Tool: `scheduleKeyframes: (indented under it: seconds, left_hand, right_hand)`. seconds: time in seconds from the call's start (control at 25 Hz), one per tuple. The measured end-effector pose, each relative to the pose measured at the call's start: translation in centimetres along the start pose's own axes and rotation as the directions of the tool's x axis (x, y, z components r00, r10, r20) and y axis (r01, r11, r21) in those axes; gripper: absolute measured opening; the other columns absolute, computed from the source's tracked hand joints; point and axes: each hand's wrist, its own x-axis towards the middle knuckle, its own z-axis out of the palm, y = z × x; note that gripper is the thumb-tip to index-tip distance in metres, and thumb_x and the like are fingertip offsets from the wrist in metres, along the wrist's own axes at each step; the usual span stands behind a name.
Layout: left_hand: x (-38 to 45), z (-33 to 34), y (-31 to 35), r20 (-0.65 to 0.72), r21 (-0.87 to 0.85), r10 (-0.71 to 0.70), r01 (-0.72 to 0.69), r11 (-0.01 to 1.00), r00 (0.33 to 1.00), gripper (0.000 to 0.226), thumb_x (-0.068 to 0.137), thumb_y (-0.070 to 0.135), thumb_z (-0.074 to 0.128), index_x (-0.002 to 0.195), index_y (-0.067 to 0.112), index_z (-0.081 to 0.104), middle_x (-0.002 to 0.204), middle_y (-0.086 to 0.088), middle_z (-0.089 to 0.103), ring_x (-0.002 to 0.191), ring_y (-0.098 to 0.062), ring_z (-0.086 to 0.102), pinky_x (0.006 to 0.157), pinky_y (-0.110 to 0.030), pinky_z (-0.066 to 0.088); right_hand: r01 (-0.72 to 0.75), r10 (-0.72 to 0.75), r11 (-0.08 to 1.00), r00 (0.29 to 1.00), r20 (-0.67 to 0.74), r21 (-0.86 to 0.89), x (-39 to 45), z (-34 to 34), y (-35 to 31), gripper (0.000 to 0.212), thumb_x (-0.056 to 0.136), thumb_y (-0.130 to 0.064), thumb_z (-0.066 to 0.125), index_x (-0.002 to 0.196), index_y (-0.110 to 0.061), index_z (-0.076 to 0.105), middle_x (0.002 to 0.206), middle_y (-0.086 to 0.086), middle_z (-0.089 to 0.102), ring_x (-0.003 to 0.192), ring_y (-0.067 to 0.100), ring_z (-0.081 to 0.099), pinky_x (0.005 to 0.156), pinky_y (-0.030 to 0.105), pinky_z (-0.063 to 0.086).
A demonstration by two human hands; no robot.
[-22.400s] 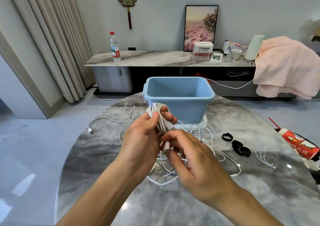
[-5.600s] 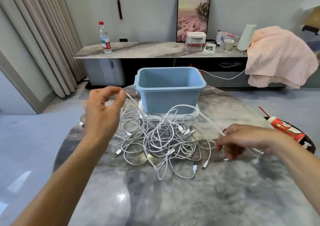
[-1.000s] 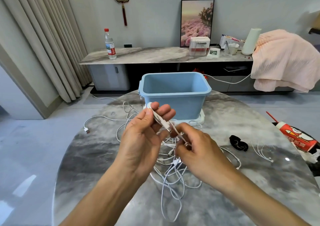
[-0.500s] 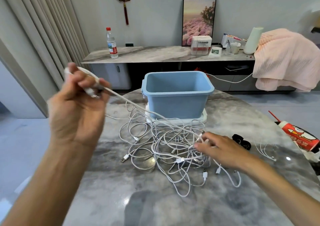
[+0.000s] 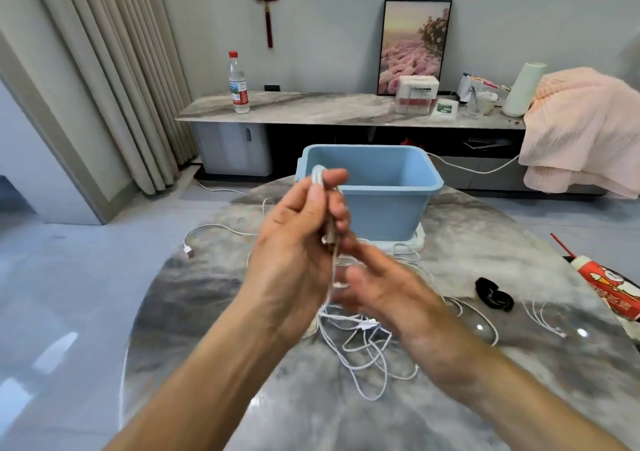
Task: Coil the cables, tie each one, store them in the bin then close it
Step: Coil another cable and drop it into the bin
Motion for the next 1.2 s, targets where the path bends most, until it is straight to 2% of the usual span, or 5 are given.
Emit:
scheduleKeyframes:
  seconds: [0.24, 0.44, 0.56, 0.84, 1.2]
  left_hand:
    - [0.0, -0.2, -0.1, -0.095, -0.202, -0.107, 0.087, 0.975, 0.99, 0.022, 0.094, 0.013, 0.045, 0.103, 0.008, 0.065, 0.07, 0.003, 0.056, 0.061, -0.007, 0.056, 0.111, -0.041, 0.037]
    - [0.6, -2.1, -1.6, -0.031, 0.38, 0.161, -0.137, 0.915, 0.987, 0.026, 0.093, 0.005, 0.051, 0.118, 0.004, 0.06, 0.088, -0.001, 0.073, 0.083, -0.016, 0.071, 0.092, -0.03, 0.05]
    - [0.0, -2.5, -2.9, 0.308, 0.803, 0.143, -0.337, 0.492, 0.941, 0.021, 0.101, 0.017, 0.044, 0.114, 0.013, 0.061, 0.085, 0.006, 0.066, 0.078, -0.01, 0.063, 0.075, -0.022, 0.048]
    - [-0.2, -0.4, -2.0, 0.393, 0.749, -0.166, -0.21, 0.628, 0.904, 0.032, 0.099, 0.029, 0.041, 0.085, 0.008, 0.062, 0.062, -0.003, 0.045, 0.061, -0.021, 0.041, 0.058, -0.035, 0.037]
    - [-0.7, 0.0, -1.4, 0.166, -0.235, -0.187, 0.223, 0.946, 0.968, 0.02, 0.095, 0.018, 0.048, 0.083, 0.01, 0.063, 0.06, 0.004, 0.045, 0.052, -0.009, 0.045, 0.093, -0.032, 0.029]
  right_hand:
    - [-0.024, 0.032, 0.999, 0.951, -0.307, 0.028, -0.3, 1.0, 2.0, 0.029, 0.095, -0.034, 0.05, 0.077, -0.014, 0.061, 0.048, -0.005, 0.038, 0.038, 0.008, 0.031, 0.039, 0.019, 0.026]
    - [-0.043, -0.152, 0.502, 0.979, -0.137, -0.864, -1.0, 2.1, 0.7, 0.017, 0.104, -0.033, 0.037, 0.1, -0.023, 0.05, 0.088, -0.002, 0.065, 0.084, 0.02, 0.06, 0.074, 0.036, 0.046]
    - [0.031, -0.257, 0.318, 0.965, -0.055, -0.948, -1.6, 0.8, -2.0, 0.014, 0.099, -0.032, 0.044, 0.095, -0.024, 0.054, 0.082, -0.001, 0.065, 0.074, 0.024, 0.057, 0.067, 0.037, 0.044]
    - [0.241, -0.578, 0.22, 0.813, 0.073, -0.945, -1.6, -6.5, -4.1, 0.027, 0.087, -0.046, 0.067, 0.075, -0.023, 0.075, 0.06, -0.008, 0.064, 0.056, 0.013, 0.057, 0.05, 0.035, 0.044]
    - [0.254, -0.465, 0.772, 0.85, -0.246, -0.583, 0.1, -2.3, 1.8, 0.021, 0.101, -0.036, 0.045, 0.091, -0.029, 0.062, 0.057, 0.0, 0.046, 0.048, 0.015, 0.04, 0.047, 0.036, 0.034]
